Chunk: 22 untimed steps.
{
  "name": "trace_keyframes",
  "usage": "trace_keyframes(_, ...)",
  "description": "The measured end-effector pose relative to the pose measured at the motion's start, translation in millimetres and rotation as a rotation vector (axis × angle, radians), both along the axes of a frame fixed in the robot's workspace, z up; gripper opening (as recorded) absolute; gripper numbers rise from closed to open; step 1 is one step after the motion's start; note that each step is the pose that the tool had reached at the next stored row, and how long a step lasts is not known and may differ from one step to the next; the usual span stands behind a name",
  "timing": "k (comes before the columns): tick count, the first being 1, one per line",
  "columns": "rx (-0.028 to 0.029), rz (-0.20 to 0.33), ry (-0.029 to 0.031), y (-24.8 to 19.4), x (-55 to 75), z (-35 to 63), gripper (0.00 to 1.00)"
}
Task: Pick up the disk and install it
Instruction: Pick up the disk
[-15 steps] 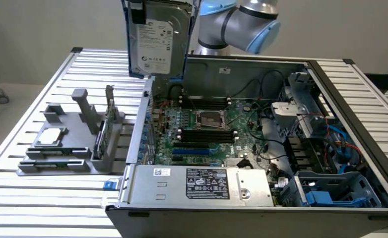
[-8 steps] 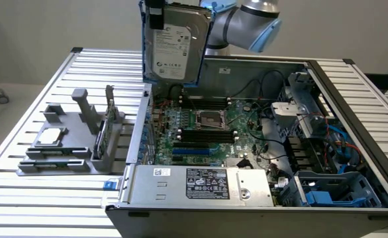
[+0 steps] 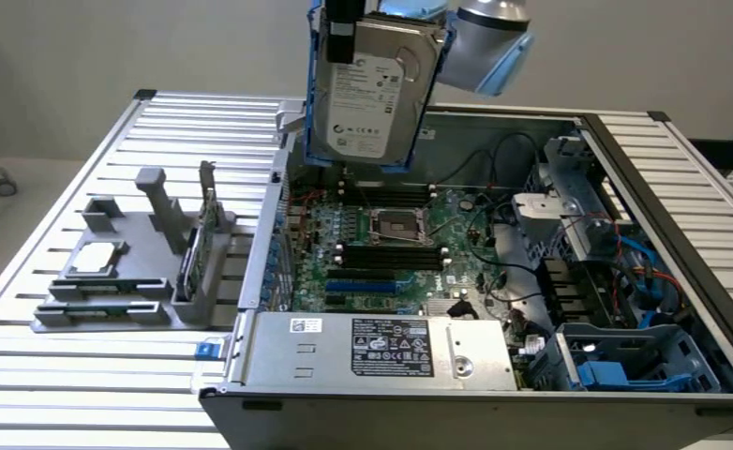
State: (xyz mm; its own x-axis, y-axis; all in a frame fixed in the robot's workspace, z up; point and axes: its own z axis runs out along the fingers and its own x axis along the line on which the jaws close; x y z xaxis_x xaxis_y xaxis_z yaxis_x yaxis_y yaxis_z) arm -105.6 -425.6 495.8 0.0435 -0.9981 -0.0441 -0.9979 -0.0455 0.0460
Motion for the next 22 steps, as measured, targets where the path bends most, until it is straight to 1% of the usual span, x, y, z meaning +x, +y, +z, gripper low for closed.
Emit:
trace_keyframes(5,0.0004,0.0,0.0,-6.3,22.7,0.0,0.33)
trace_keyframes(7,0.0004,0.0,0.0,-9.5,31.9,0.0,0.33)
trace_keyframes(9,0.0004,0.0,0.0,-13.8,39.4,0.0,0.33)
trace_keyframes(11,0.0005,0.0,-0.0022,-18.9,44.1,-0.1,0.33)
trace_keyframes(12,0.0005,0.0,-0.0053,-21.8,45.6,-0.3,0.33)
trace_keyframes(14,0.0005,0.0,-0.0146,-27.6,47.9,-0.7,0.33)
trace_keyframes(22,0.0004,0.0,-0.0581,-51.3,56.0,-2.6,0.33)
